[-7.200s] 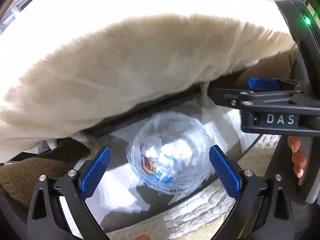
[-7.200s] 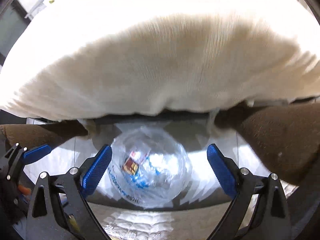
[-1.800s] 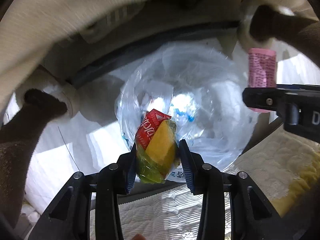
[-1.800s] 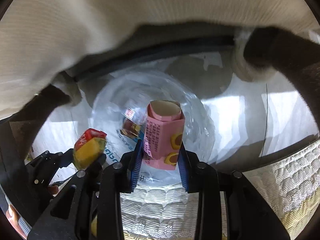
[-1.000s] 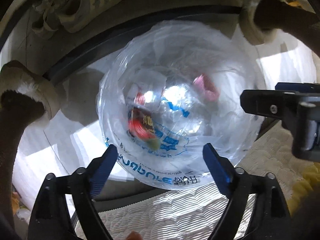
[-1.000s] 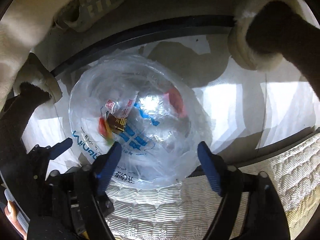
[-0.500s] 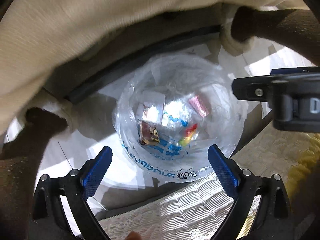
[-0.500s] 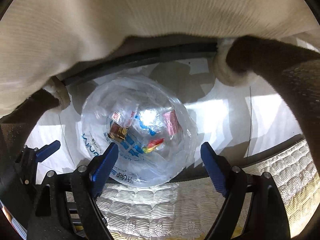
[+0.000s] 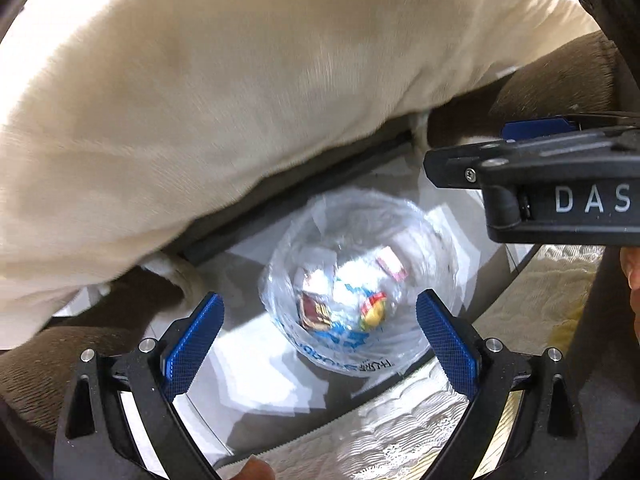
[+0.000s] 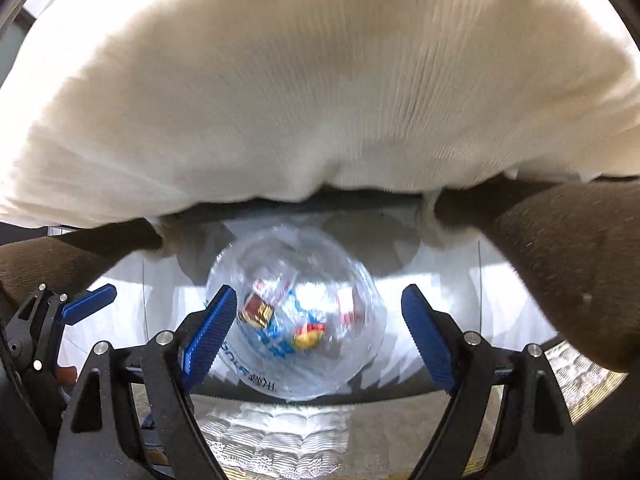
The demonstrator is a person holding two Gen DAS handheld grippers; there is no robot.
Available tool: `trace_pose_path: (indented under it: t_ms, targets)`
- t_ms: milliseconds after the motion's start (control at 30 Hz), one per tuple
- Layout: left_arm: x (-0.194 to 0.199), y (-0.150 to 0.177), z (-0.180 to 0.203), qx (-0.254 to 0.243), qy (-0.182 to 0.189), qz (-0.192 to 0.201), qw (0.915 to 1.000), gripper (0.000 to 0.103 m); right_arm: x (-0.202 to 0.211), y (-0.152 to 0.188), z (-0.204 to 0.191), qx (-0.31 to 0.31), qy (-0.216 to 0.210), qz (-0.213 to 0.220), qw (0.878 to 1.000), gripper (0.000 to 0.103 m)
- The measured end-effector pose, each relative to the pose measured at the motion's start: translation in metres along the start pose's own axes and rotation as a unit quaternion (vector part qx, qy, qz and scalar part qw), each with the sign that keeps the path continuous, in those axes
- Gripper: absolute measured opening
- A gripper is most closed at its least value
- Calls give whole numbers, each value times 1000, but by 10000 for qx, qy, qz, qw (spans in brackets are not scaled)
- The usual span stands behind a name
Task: Collect trash
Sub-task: 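Raise both tools back over the bed toward the remaining trash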
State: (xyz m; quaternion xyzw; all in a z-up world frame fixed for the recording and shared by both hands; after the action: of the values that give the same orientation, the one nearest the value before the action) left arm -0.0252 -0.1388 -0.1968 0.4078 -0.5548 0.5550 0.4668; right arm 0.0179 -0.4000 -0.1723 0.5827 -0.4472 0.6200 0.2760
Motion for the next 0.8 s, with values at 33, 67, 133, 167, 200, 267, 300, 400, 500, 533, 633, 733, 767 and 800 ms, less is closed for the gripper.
trace_pose_path:
  t_ms: [33, 67, 133, 167, 200, 267, 300, 400, 500, 533, 633, 733, 767, 800]
  targets:
    - [8, 0, 0, -2, 21, 129, 9999, 95, 7, 0, -2, 49, 13, 128, 9999, 83]
    - [16, 1, 0, -2, 56, 249, 9997, 95, 15, 0, -3, 107, 41, 248, 9996, 83]
    - [31, 2, -2, 12, 80, 492, 9988, 95, 27, 0, -5, 207, 124, 479, 9986, 83]
    - [37, 1, -4, 24, 91, 605, 9981, 95, 33, 0, -5, 235, 146, 590, 9979, 83]
    - [44, 2, -5, 40, 127, 716, 9973, 95, 39, 0, -5, 254, 144, 691, 9972, 83]
    - [58, 2, -7, 105, 244, 963, 9950, 95, 50, -1, -5, 310, 106, 921, 9952, 83]
    - [64, 3, -9, 139, 268, 1081, 9937, 95, 57, -1, -6, 334, 103, 1048, 9939, 83]
    - [82, 2, -18, 312, 388, 1443, 9883, 95, 80, -1, -6, 456, 232, 1501, 9874, 83]
    - [102, 1, -29, 518, 547, 1773, 9813, 95, 100, -3, -9, 626, 382, 1917, 9787, 83]
    - [106, -1, -33, 569, 588, 1857, 9792, 95, 105, -5, -9, 665, 421, 2013, 9764, 83]
    - [120, -6, -44, 695, 669, 2061, 9738, 95, 117, -12, -8, 736, 491, 2212, 9712, 83]
    - [132, -17, -56, 776, 670, 2226, 9695, 95, 127, -26, -5, 853, 516, 2366, 9665, 83]
    - [135, -21, -60, 816, 670, 2274, 9681, 95, 130, -32, -4, 901, 543, 2409, 9648, 83]
    - [137, -25, -64, 844, 700, 2296, 9671, 95, 131, -39, -3, 955, 550, 2439, 9635, 83]
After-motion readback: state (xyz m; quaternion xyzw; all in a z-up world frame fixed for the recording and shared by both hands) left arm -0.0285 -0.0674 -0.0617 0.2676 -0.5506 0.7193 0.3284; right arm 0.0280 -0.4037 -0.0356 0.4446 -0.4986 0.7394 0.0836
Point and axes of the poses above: each gripper's, at about its wrist camera, not at the fingertips, and x roughly against the way its jaws point, z to its right, y to its underside, the point moved 3 cm from there along -x, roughly the way its jaws point, and after that the axes turned 13 degrees about x, right-handed, at the moved point
